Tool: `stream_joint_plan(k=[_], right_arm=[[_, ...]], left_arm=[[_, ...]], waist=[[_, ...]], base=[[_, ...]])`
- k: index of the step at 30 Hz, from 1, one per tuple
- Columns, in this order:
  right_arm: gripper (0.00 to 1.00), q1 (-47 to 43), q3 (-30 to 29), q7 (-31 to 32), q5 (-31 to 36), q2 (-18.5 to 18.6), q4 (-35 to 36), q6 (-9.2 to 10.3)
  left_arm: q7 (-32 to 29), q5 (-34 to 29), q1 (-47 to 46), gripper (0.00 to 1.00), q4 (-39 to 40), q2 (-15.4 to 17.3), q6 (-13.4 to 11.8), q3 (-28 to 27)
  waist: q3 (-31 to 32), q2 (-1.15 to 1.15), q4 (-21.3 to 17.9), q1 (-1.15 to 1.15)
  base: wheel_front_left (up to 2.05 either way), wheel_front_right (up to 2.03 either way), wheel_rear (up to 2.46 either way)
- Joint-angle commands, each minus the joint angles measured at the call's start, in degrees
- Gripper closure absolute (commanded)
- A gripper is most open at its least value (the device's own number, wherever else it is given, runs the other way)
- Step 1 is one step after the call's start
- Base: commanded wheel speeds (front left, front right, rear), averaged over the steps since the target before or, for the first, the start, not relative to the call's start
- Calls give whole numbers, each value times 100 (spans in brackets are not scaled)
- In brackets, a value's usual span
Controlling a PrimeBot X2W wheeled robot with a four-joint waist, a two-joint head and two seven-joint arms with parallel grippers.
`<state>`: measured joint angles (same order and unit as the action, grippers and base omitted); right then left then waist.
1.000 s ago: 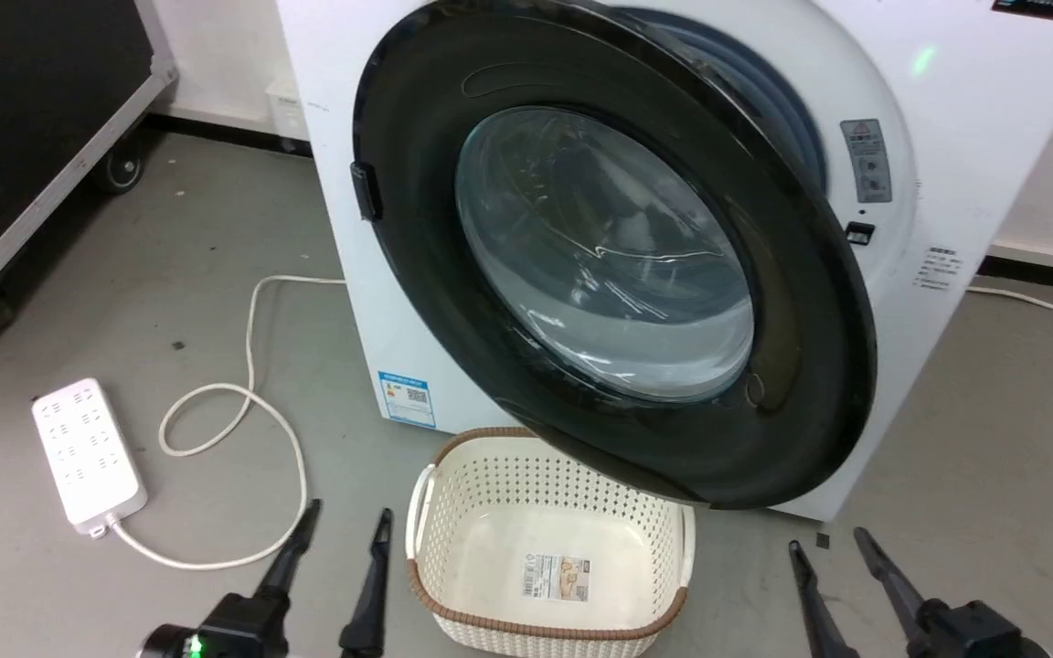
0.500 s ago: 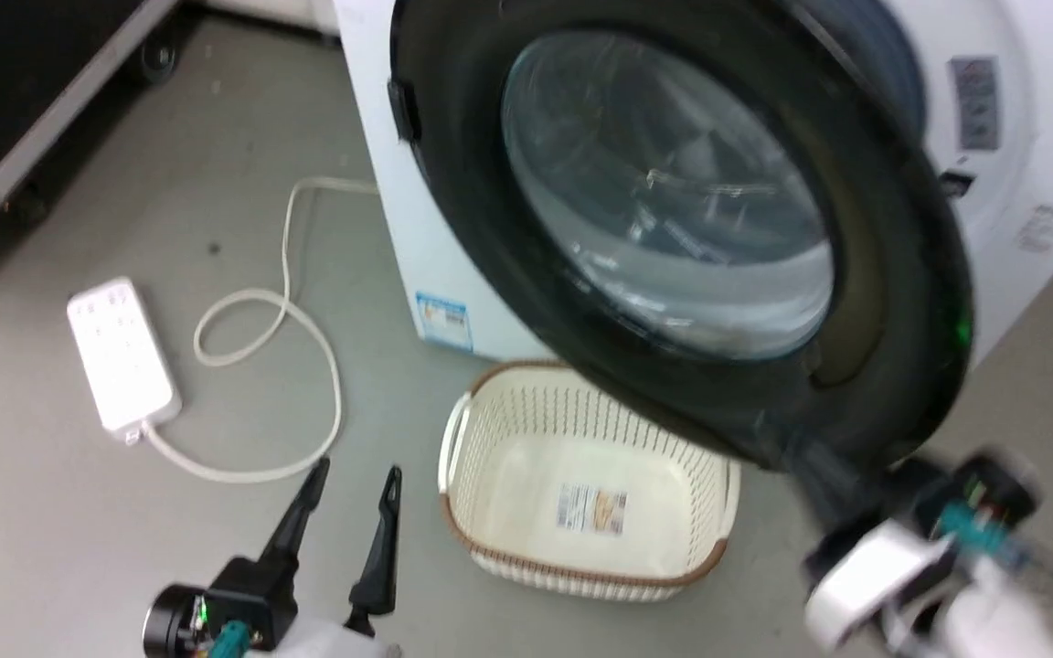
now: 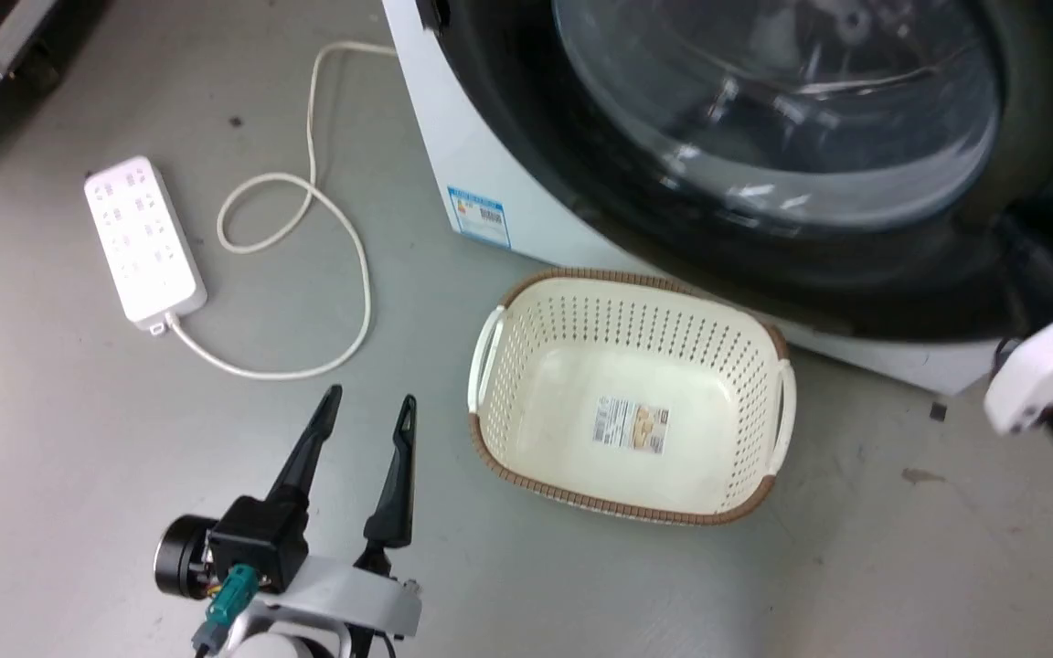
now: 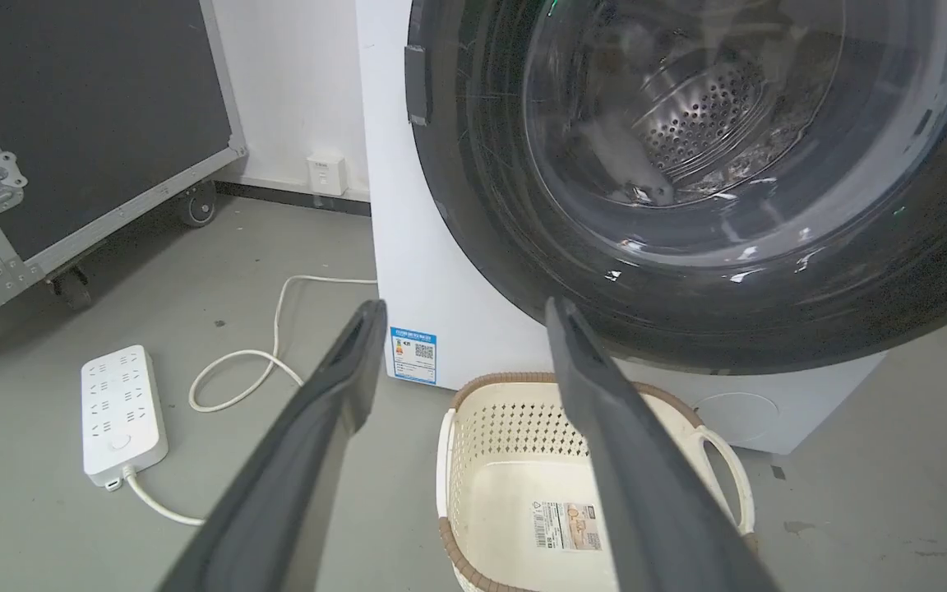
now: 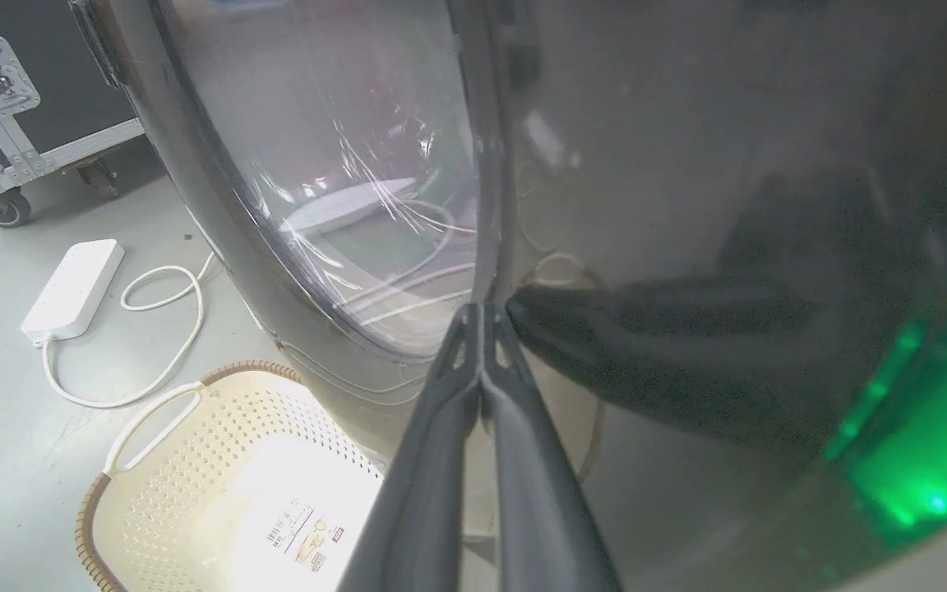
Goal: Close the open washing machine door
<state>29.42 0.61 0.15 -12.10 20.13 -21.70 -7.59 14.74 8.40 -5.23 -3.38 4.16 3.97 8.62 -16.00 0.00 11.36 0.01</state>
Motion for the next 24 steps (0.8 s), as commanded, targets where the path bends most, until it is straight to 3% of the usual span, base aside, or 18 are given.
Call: stream_joint_plan(k=[1, 12, 20, 21, 22, 24], right_arm=[[100, 250, -125, 29, -36, 59, -105, 10], [100, 1381, -922, -49, 260, 32, -1031, 10], [100, 888, -807, -490, 248, -326, -1225, 10], [60, 740, -742, -580, 235, -370, -1181, 10], [0, 583, -679, -667, 234, -404, -1113, 10], [0, 216, -607, -820, 223, -488, -947, 10]], left_arm=[[26, -51, -109, 0, 15, -30, 30, -20], [26, -101, -339, 0, -24, -98, 93, -91], [26, -79, -199, 0, -155, -116, 104, -167], [26, -66, -162, 0, -171, -118, 95, -196], [26, -59, -117, 0, -194, -119, 91, -217], [26, -51, -23, 0, -238, -120, 102, -236]], waist=[[-119, 0, 19, -1], [-357, 0, 12, -1], [229, 0, -109, -1], [354, 0, -141, -1], [457, 0, -172, -1], [684, 0, -245, -1]], base=[[0, 0, 0], [0, 0, 0], [0, 0, 0], [0, 0, 0], [0, 0, 0], [0, 0, 0]])
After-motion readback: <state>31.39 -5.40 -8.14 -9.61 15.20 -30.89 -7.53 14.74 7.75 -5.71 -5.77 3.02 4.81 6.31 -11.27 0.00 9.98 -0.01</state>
